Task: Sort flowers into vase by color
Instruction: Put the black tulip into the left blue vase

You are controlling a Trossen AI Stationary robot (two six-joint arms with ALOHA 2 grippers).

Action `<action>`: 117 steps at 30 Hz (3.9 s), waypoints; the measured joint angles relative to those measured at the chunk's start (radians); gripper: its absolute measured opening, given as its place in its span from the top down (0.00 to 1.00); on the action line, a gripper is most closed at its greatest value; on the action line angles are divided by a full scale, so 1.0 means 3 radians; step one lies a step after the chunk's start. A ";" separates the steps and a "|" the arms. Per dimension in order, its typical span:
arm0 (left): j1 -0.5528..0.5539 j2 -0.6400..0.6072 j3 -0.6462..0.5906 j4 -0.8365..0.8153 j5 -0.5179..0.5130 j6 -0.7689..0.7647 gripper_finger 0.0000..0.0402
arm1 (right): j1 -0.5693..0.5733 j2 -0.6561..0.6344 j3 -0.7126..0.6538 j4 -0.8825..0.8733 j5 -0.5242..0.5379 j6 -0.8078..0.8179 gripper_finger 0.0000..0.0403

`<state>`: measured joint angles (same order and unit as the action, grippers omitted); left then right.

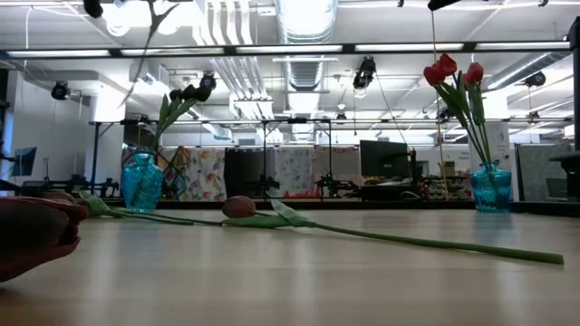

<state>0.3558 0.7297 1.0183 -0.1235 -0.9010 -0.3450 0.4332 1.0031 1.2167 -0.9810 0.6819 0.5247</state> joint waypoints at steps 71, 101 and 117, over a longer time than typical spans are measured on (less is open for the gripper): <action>0.1826 0.0958 -0.1218 0.3280 0.1758 0.0137 1.00 | 0.0000 0.0117 0.0000 0.0163 -0.0179 0.0785 0.47; 0.1829 0.0921 -0.1578 0.4147 0.2336 -0.0009 1.00 | -0.0073 0.0117 0.0000 0.0277 -0.0178 0.0782 0.47; 0.1638 0.1020 -0.1167 0.4173 0.3122 -0.0333 1.00 | -0.0405 0.0438 0.0000 0.1673 -0.0083 -0.0519 0.47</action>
<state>0.8471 1.0357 0.6682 1.1285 0.0357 -0.4449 0.3116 1.1346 1.2167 -0.4790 0.6570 0.3690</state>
